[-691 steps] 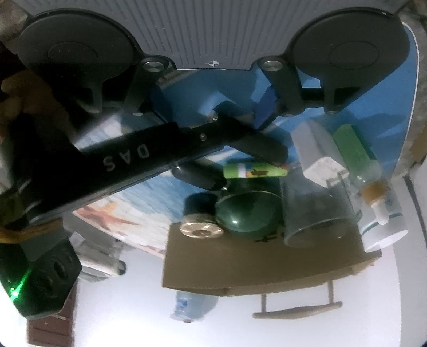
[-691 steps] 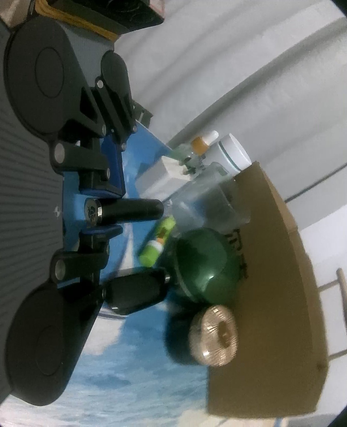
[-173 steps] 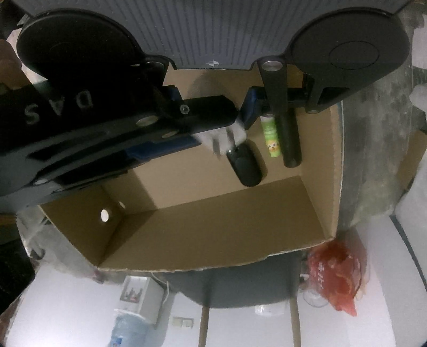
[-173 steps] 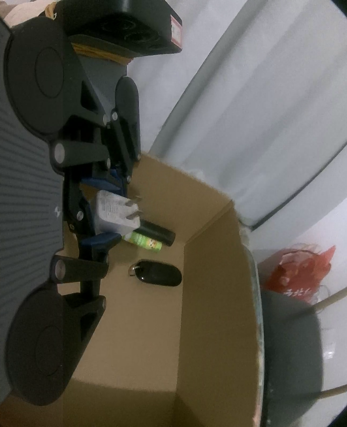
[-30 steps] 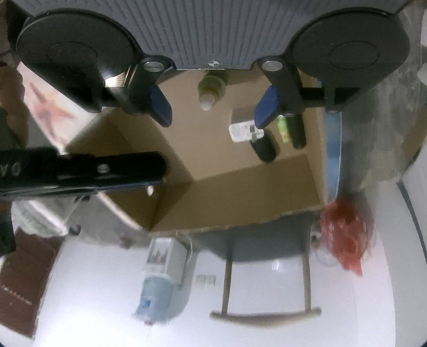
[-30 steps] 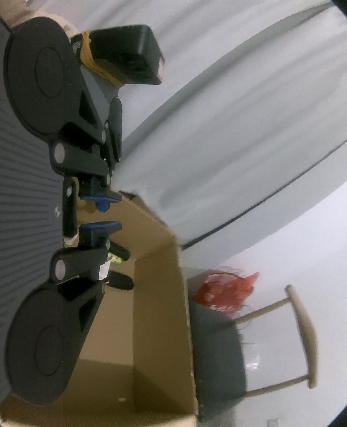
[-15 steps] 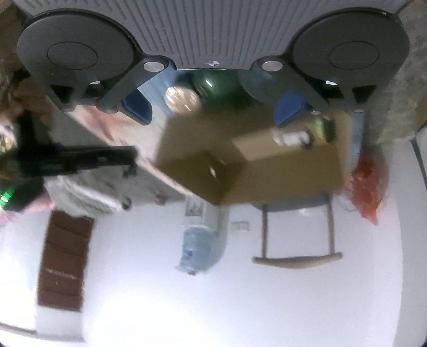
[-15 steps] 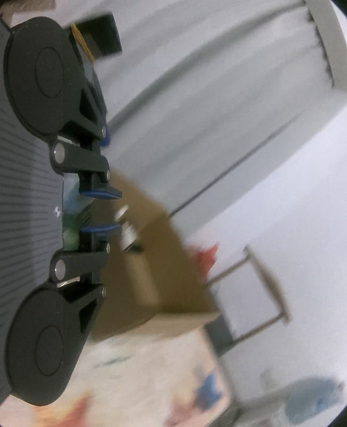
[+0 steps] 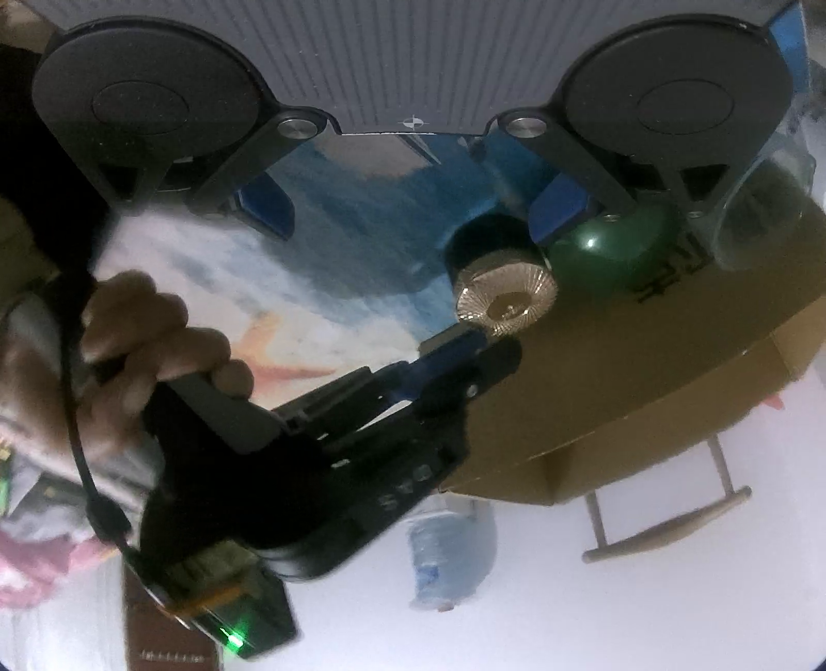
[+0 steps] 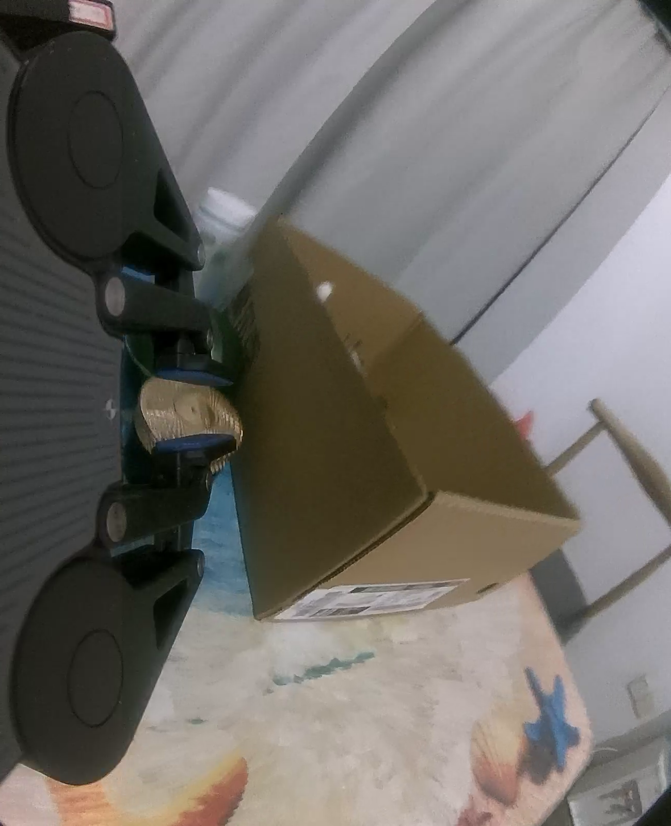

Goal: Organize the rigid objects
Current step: 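Withdraw the right gripper from the box toward the gold-lidded jar, then grasp the gold-lidded dark jar with the right gripper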

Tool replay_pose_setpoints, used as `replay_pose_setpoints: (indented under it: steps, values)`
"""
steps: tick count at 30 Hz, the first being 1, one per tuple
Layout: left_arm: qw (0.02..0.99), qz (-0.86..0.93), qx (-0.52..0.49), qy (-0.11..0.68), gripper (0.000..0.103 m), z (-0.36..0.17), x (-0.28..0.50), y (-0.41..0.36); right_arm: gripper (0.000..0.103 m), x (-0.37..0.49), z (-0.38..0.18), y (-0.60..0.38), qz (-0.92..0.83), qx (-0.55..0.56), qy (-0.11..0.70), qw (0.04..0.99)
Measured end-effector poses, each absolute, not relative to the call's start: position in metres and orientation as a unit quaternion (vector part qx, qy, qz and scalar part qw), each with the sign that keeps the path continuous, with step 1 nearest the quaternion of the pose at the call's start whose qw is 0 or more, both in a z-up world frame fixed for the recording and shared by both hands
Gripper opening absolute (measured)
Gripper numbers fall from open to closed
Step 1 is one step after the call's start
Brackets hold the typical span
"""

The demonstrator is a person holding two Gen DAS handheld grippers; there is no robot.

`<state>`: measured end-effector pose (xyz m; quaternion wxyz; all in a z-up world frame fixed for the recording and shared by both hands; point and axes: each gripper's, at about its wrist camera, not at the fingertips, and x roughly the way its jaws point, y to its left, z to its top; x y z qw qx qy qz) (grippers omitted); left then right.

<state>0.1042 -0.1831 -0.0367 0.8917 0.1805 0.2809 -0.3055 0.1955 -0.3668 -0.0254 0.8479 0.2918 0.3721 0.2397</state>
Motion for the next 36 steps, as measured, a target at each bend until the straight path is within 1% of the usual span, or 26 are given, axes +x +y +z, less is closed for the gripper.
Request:
replay_pose_setpoints:
  steps: [8,11,17,22,26,28,29,30,31,32,36]
  values:
    - [0.895,-0.274,0.193,0.294,0.098,-0.053,0.116,-0.197,0.024,0.220,-0.031,-0.365,0.267,0.292,0.380,0.836]
    - [0.896,-0.267,0.198,0.295,0.101,-0.055,0.115,-0.201,0.027,0.221,-0.034,-0.363,0.281,0.296,0.378,0.831]
    - [0.895,-0.264,0.185,0.308,0.101,-0.055,0.120,-0.201,0.028,0.213,-0.040,-0.362,0.329,0.312,0.391,0.801]
    - [0.896,-0.261,0.175,0.313,0.101,-0.054,0.108,-0.206,0.029,0.198,-0.038,-0.362,0.335,0.301,0.388,0.805]
    - [0.906,-0.238,0.164,0.309,0.101,-0.049,0.092,-0.201,0.030,0.188,-0.036,-0.377,0.320,0.314,0.373,0.812]
    - [0.912,-0.227,0.153,0.305,0.101,-0.044,0.082,-0.195,0.034,0.185,-0.035,-0.384,0.315,0.326,0.364,0.814]
    - [0.915,-0.223,0.146,0.303,0.101,-0.043,0.078,-0.191,0.042,0.185,-0.034,-0.387,0.313,0.330,0.359,0.815]
    - [0.916,-0.222,0.140,0.304,0.101,-0.042,0.076,-0.188,0.053,0.183,-0.033,-0.389,0.310,0.332,0.353,0.818]
    - [0.917,-0.220,0.135,0.304,0.101,-0.042,0.078,-0.185,0.057,0.182,-0.031,-0.389,0.306,0.332,0.348,0.822]
    - [0.919,-0.216,0.129,0.303,0.101,-0.044,0.079,-0.182,0.059,0.181,-0.030,-0.389,0.302,0.329,0.343,0.826]
    - [0.926,-0.204,0.112,0.297,0.101,-0.050,0.095,-0.180,0.059,0.184,-0.027,-0.384,0.275,0.301,0.342,0.847]
